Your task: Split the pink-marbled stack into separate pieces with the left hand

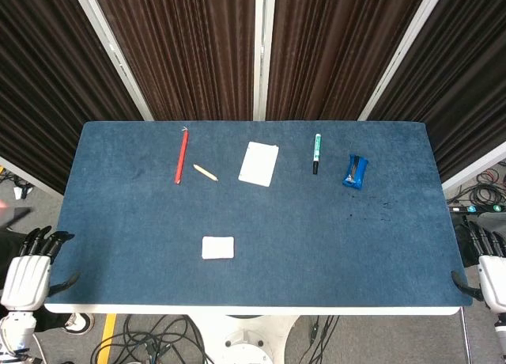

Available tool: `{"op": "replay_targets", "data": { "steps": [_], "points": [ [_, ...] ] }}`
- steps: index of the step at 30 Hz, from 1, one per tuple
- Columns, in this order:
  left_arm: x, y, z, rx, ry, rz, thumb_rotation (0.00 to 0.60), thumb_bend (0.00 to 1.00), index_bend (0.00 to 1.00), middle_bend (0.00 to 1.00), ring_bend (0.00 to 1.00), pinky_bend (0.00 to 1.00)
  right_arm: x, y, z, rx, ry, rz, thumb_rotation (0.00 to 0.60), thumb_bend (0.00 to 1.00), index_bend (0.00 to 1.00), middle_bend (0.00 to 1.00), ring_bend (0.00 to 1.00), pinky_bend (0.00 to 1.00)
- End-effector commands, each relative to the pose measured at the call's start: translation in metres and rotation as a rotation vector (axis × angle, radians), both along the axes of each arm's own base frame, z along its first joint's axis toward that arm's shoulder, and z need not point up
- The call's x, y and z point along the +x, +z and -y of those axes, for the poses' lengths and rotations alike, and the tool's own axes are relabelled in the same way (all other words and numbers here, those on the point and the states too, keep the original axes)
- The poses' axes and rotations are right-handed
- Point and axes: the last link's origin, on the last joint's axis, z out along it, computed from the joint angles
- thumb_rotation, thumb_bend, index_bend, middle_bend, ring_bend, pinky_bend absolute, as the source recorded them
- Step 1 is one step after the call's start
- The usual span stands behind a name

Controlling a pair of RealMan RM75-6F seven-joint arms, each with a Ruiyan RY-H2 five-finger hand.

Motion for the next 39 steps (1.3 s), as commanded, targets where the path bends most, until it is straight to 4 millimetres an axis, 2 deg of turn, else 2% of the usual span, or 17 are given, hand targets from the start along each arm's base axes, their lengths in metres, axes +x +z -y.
{"op": "replay_targets", "data": {
  "steps": [1,18,24,29,39],
  "points": [
    [0.000,0.000,-0.001,0.001,-0.002,0.002,0.600,0.15,0.25,0.23,0.08,0.10,0.001,0.001,0.000,-0.007,0.000,-0.001,0.600,0.22,0.03,0.00,0.00,0.00],
    [0.011,-0.008,-0.009,-0.043,-0.045,-0.007,0.600,0.15,0.25,0.23,0.08,0.10,-0.002,0.001,-0.002,0.006,-0.008,-0.010,0.600,0.22,0.03,0.00,0.00,0.00],
    [0.027,-0.018,-0.033,-0.126,-0.120,0.035,0.600,0.15,0.25,0.23,0.08,0.10,-0.007,0.001,0.001,0.002,-0.022,-0.009,0.600,0.22,0.03,0.00,0.00,0.00],
    [0.038,-0.028,-0.052,-0.235,-0.153,0.077,0.600,0.15,0.25,0.23,0.08,0.17,-0.003,-0.004,0.001,0.018,-0.008,-0.016,0.600,0.22,0.03,0.00,0.00,0.00],
    [0.074,-0.053,-0.087,-0.316,-0.251,0.060,0.600,0.15,0.25,0.24,0.09,0.18,-0.001,-0.001,0.003,0.014,-0.007,-0.023,0.600,0.22,0.03,0.00,0.00,0.00]
  ]
}}
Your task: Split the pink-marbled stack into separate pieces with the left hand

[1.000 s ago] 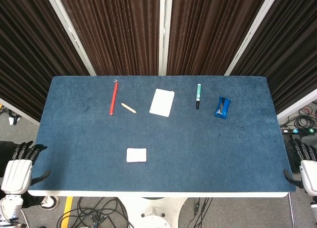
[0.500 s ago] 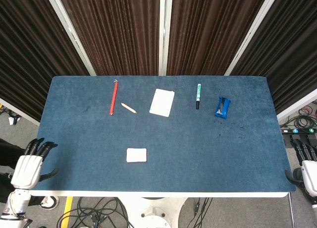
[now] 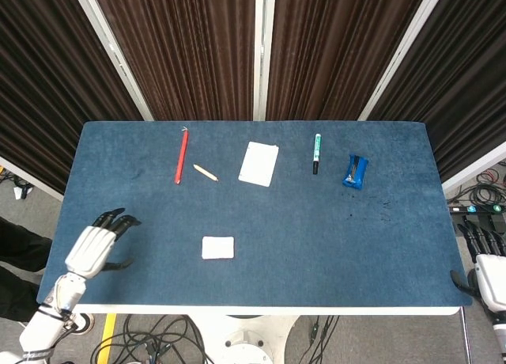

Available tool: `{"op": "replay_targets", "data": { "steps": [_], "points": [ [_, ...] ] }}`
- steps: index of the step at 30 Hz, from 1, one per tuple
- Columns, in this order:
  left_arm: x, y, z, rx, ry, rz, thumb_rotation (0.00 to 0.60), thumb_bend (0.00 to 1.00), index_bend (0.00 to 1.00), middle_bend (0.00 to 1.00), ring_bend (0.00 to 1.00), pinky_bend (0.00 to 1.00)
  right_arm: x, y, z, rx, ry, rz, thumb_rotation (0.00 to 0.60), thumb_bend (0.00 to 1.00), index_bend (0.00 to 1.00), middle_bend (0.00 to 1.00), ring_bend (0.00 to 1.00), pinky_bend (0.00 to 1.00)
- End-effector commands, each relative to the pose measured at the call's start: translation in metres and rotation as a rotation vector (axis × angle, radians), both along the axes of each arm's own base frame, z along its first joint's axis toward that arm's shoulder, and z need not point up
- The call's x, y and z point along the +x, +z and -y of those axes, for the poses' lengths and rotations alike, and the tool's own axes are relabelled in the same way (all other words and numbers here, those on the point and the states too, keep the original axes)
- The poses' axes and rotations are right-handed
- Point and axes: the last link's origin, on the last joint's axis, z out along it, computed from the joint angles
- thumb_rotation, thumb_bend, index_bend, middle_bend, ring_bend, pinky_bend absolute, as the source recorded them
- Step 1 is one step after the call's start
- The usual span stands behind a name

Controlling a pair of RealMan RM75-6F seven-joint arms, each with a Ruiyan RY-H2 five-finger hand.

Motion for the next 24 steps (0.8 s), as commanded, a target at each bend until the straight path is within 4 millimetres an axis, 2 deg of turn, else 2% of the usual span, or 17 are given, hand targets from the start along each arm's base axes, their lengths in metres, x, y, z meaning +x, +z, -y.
{"op": "replay_targets", "data": {
  "steps": [1,4,8,13,24],
  "points": [
    [0.013,-0.011,-0.014,-0.014,-0.043,0.009,0.600,0.15,0.25,0.25,0.09,0.19,0.000,0.001,0.000,0.000,-0.003,0.000,0.600,0.22,0.03,0.00,0.00,0.00],
    [0.019,-0.025,-0.025,-0.043,-0.068,0.031,0.600,0.15,0.26,0.28,0.13,0.23,-0.001,0.002,0.000,-0.003,-0.004,0.000,0.600,0.22,0.03,0.00,0.00,0.00],
    [0.027,-0.040,-0.035,-0.091,-0.097,0.032,0.600,0.15,0.26,0.29,0.13,0.23,-0.001,0.004,0.000,-0.009,-0.007,0.001,0.600,0.22,0.03,0.00,0.00,0.00],
    [0.042,-0.057,-0.039,-0.134,-0.131,0.042,0.600,0.06,0.26,0.29,0.13,0.23,-0.002,0.006,0.001,-0.012,-0.008,0.002,0.600,0.22,0.03,0.00,0.00,0.00],
    [0.075,-0.088,-0.045,-0.166,-0.137,0.067,0.600,0.06,0.26,0.29,0.13,0.22,-0.003,0.005,0.001,-0.007,-0.009,0.007,0.600,0.22,0.03,0.00,0.00,0.00]
  ]
}}
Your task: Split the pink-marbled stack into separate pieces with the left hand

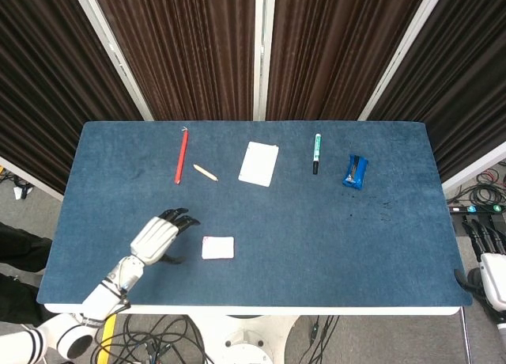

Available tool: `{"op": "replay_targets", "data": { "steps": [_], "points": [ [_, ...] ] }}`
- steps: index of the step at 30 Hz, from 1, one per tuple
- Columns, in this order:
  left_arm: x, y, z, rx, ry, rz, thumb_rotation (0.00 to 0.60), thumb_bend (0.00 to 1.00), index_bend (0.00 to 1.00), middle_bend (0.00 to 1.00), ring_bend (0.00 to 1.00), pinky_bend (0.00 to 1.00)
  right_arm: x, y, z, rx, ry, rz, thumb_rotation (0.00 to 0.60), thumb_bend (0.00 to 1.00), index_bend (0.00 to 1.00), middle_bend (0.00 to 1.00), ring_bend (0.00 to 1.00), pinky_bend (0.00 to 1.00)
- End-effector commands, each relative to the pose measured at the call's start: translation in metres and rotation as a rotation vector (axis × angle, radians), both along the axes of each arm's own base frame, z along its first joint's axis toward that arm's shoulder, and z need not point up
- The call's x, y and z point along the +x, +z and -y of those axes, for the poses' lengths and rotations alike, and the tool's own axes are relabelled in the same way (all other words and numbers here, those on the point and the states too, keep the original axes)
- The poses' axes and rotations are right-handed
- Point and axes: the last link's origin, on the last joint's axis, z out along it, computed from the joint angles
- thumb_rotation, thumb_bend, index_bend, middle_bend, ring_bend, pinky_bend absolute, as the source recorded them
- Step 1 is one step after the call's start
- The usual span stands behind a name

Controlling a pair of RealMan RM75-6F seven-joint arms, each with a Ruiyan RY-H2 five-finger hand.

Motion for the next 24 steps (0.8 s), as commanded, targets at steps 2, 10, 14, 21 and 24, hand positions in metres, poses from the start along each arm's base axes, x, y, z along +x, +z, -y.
{"op": "replay_targets", "data": {
  "steps": [2,10,14,21,24],
  "points": [
    [0.012,-0.012,-0.003,-0.020,0.020,0.016,0.600,0.06,0.26,0.29,0.13,0.22,-0.002,0.000,0.000,-0.001,-0.005,0.003,0.600,0.22,0.03,0.00,0.00,0.00],
    [0.023,-0.037,-0.004,-0.049,0.070,0.027,0.600,0.06,0.26,0.29,0.13,0.22,-0.008,0.000,0.000,0.003,-0.018,0.006,0.600,0.22,0.03,0.00,0.00,0.00],
    [0.028,-0.047,-0.003,-0.081,0.078,0.028,0.600,0.06,0.26,0.29,0.13,0.22,-0.010,0.002,0.001,-0.004,-0.020,0.007,0.600,0.22,0.03,0.00,0.00,0.00],
    [0.032,-0.062,-0.002,-0.089,0.095,0.023,0.600,0.06,0.26,0.29,0.13,0.22,-0.013,0.005,0.000,-0.011,-0.024,0.012,0.600,0.22,0.03,0.00,0.00,0.00],
    [0.035,-0.067,-0.002,-0.078,0.091,0.024,0.600,0.06,0.26,0.29,0.13,0.22,-0.014,0.005,0.000,-0.009,-0.025,0.013,0.600,0.22,0.03,0.00,0.00,0.00]
  ]
}}
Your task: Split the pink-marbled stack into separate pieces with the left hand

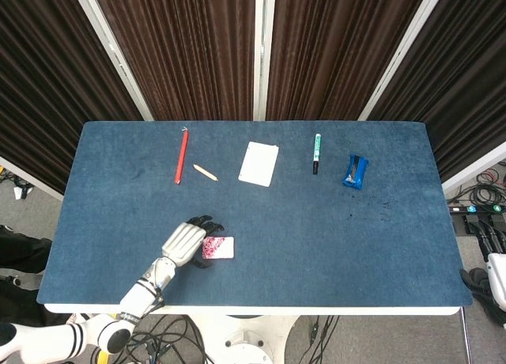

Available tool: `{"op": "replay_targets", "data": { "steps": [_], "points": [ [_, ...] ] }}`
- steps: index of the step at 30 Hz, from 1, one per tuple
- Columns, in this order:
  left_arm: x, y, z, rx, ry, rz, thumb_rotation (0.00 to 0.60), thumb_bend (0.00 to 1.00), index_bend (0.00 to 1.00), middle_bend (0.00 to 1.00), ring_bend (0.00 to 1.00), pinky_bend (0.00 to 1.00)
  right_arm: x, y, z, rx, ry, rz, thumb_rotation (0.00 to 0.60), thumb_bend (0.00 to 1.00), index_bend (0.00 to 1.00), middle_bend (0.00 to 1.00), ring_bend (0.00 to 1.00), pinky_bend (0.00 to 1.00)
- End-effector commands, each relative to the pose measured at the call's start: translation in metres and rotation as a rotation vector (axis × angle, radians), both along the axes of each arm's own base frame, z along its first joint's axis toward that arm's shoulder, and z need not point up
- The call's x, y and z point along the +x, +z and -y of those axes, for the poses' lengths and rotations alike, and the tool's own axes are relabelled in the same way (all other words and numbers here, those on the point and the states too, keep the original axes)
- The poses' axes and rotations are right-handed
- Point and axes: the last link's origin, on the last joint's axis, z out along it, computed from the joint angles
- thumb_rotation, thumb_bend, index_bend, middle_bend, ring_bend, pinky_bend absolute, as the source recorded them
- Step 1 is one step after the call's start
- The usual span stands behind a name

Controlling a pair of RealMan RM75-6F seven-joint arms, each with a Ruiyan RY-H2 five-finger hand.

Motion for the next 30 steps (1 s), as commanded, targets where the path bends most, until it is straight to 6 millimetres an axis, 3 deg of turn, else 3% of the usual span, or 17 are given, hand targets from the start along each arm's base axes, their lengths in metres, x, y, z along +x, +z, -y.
{"op": "replay_targets", "data": {
  "steps": [1,11,30],
  "points": [
    [0.002,-0.004,0.000,0.009,-0.003,-0.001,0.600,0.06,0.26,0.29,0.13,0.22,0.000,0.000,0.000,-0.001,0.000,0.002,0.600,0.22,0.03,0.00,0.00,0.00],
    [0.006,-0.019,0.001,0.024,-0.001,0.006,0.600,0.07,0.26,0.31,0.13,0.22,0.000,-0.001,0.000,0.002,0.006,0.000,0.600,0.22,0.03,0.00,0.00,0.00],
    [0.005,-0.028,-0.003,0.020,0.014,-0.010,0.600,0.08,0.26,0.33,0.13,0.22,-0.001,0.000,-0.001,0.001,0.003,0.000,0.600,0.22,0.03,0.00,0.00,0.00]
  ]
}}
